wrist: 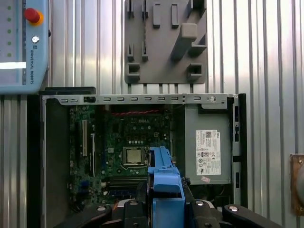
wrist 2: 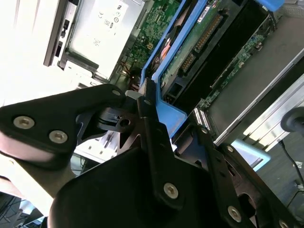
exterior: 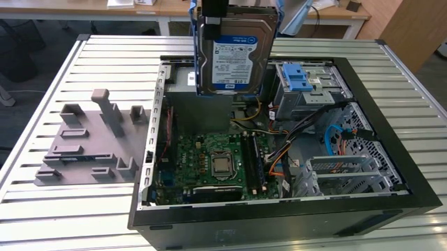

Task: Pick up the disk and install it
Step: 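Insert the disk into the insertion slot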

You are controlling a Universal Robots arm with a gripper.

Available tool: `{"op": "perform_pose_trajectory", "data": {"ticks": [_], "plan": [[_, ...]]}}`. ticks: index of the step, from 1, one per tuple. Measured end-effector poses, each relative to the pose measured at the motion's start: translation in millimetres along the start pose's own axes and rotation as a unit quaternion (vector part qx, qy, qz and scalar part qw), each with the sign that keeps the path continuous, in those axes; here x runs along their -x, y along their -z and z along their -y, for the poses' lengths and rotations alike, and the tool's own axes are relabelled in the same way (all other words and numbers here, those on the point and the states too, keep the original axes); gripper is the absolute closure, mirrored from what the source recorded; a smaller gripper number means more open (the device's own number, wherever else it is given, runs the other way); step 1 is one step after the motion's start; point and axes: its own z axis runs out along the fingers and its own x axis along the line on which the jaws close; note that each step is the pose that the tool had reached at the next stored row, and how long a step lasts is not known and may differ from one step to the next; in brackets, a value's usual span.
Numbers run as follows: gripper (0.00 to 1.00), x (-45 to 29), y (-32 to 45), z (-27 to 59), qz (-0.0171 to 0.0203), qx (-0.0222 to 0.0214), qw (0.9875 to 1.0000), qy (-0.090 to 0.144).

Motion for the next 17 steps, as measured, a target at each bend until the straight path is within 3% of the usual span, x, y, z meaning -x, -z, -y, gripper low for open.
{"op": "perform_pose_trajectory", "data": {"ticks": [17], "plan": [[0.64, -7.2, -0.4, 23.2, -0.0014, -0.0001, 1.0, 0.0]]}}
